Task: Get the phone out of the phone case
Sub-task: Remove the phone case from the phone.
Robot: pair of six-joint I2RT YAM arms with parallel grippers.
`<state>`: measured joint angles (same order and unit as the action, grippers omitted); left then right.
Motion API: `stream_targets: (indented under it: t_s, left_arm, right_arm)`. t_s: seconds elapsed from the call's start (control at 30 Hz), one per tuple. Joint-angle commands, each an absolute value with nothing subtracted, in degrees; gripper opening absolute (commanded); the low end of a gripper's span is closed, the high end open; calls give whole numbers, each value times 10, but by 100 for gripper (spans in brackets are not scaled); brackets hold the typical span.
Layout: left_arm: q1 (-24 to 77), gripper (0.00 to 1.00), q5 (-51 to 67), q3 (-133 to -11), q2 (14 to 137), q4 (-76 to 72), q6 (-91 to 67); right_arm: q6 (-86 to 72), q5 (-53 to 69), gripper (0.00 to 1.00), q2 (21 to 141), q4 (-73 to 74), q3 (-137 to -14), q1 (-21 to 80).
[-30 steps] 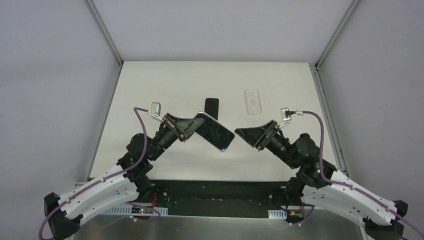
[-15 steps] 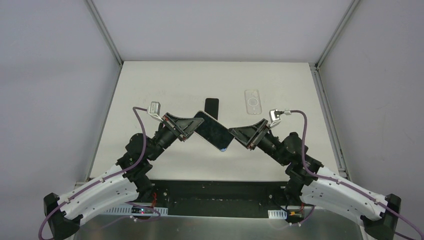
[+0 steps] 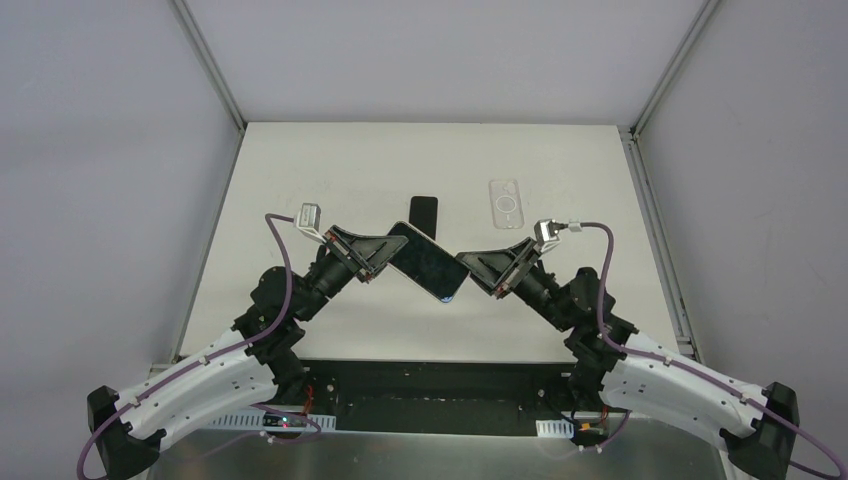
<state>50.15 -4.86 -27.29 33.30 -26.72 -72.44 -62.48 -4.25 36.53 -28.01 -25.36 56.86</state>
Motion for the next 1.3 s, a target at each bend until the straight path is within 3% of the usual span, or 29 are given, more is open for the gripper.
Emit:
stream_targets:
  t_s: [0.0,0.17,0.4,0.77,1.27]
  left_arm:
    - [498,0,-48,-301,318,-332,-727]
    - [498,0,-50,-299,316,-332,-726]
    - [498,0,-53,-298,315,-332,-724]
    - [498,0,-60,-292,314,-332,-723]
    - [498,0,-71,-275,345,-337,-723]
  right_arm:
    - [-651,-49,32,372,-362,-248,566]
    - [-657,-51,28,376,-378,-242,566]
    - [-666,-43,29,385,-381,-245,566]
    - [-692,-64,15,394,-430,-231,566]
    - [-717,-69,16,462,-640,-234,566]
